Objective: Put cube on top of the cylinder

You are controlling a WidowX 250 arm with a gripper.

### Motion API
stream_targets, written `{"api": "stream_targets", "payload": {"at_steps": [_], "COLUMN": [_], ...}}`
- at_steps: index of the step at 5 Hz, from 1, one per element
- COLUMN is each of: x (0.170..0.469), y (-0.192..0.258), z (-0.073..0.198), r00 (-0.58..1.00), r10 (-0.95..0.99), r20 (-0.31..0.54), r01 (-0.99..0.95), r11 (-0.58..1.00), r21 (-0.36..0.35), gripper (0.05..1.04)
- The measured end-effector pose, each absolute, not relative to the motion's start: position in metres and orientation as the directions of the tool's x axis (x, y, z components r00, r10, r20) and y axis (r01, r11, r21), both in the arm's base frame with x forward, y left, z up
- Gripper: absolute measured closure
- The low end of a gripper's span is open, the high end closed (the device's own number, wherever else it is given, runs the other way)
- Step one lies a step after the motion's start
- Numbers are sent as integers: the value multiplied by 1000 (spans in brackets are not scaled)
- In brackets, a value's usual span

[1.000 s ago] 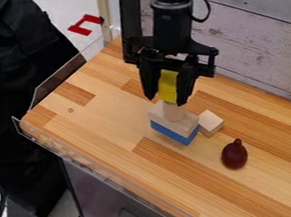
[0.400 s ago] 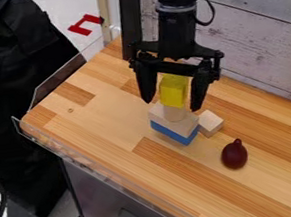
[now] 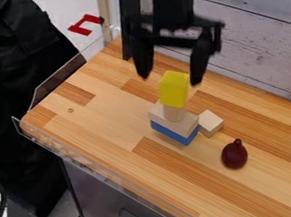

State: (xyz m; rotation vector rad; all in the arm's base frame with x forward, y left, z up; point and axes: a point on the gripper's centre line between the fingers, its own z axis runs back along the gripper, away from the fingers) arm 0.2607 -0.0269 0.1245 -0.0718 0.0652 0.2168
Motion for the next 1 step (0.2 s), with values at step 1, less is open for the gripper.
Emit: {"api": "stream_targets", "payload": {"at_steps": [1], "x": [255], "y": [-25], "z": [138], "r00": [980], "r10": [194], "r20": [-50], "r01": [-196], "r11": [979], "r21": [-47], "gripper": [83]}}
